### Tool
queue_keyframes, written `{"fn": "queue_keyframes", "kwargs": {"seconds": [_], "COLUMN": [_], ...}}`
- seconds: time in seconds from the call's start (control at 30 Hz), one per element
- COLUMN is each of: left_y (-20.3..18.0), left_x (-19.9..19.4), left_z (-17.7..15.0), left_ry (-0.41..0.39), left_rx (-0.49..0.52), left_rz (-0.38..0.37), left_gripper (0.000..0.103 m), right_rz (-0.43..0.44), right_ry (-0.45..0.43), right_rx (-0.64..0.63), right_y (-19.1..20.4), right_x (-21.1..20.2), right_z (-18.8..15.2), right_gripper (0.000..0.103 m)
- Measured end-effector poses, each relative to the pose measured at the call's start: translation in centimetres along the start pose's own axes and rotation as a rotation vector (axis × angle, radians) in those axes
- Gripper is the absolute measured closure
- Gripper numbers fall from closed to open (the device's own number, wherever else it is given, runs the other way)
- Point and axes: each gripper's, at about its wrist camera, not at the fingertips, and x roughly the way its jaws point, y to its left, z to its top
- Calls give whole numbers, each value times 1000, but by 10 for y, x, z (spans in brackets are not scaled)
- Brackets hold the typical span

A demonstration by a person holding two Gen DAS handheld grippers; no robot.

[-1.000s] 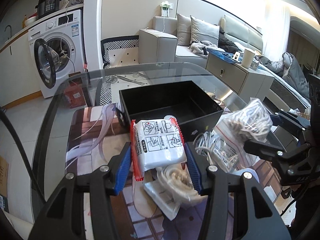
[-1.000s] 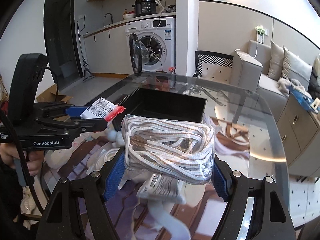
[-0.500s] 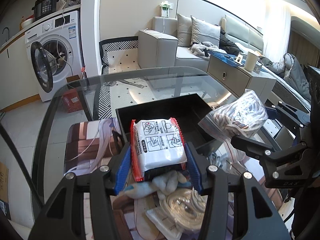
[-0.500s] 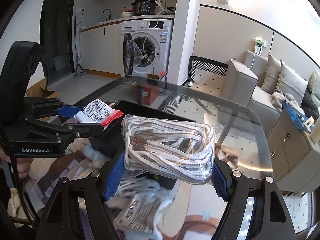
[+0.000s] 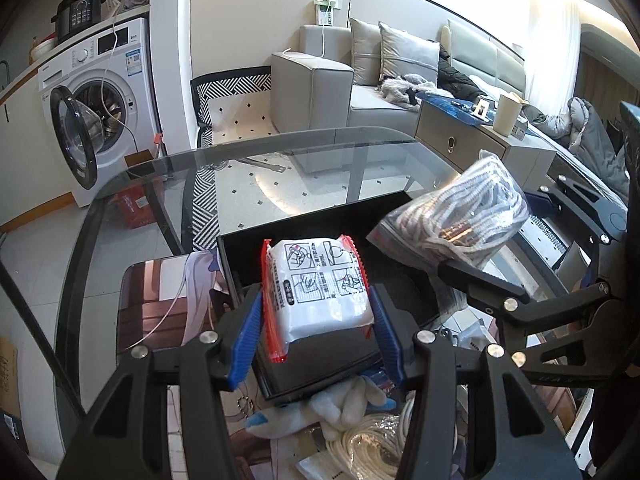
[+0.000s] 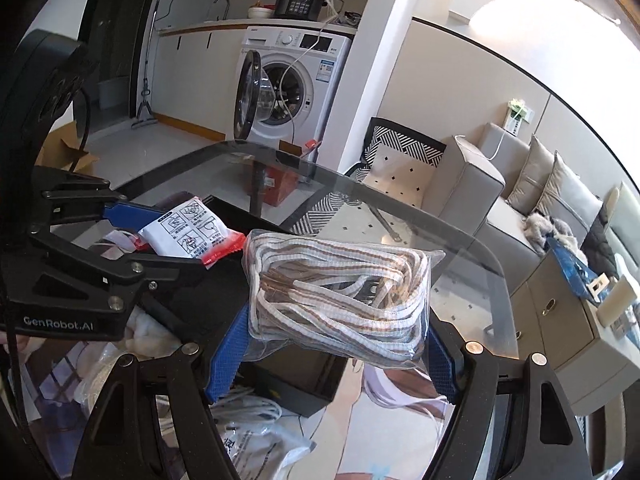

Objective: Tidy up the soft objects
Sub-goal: 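Carry the packet with left tool into the black box while right tool drops the cord bag in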

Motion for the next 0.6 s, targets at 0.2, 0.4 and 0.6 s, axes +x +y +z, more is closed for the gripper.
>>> {"fn": "queue_keyframes", "kwargs": {"seconds": [0.2,0.4,0.6], "left_y": [-3,-9,-9], "left_x": [11,18,21], "left_z": [-3,-4,-7], "left_ry": [20,23,20], "left_rx": [9,21,28], "left_rz": [13,31,59], "left_gripper": [52,52,51], "right_rz": [18,33,35], "right_ry": [3,-2,1], "right_rx": [-1,-11,-44], "right_y": [-5,-6,1], "right_x": [9,12,14], "right_z": [0,-1,0], "right_gripper": [25,25,25]}}
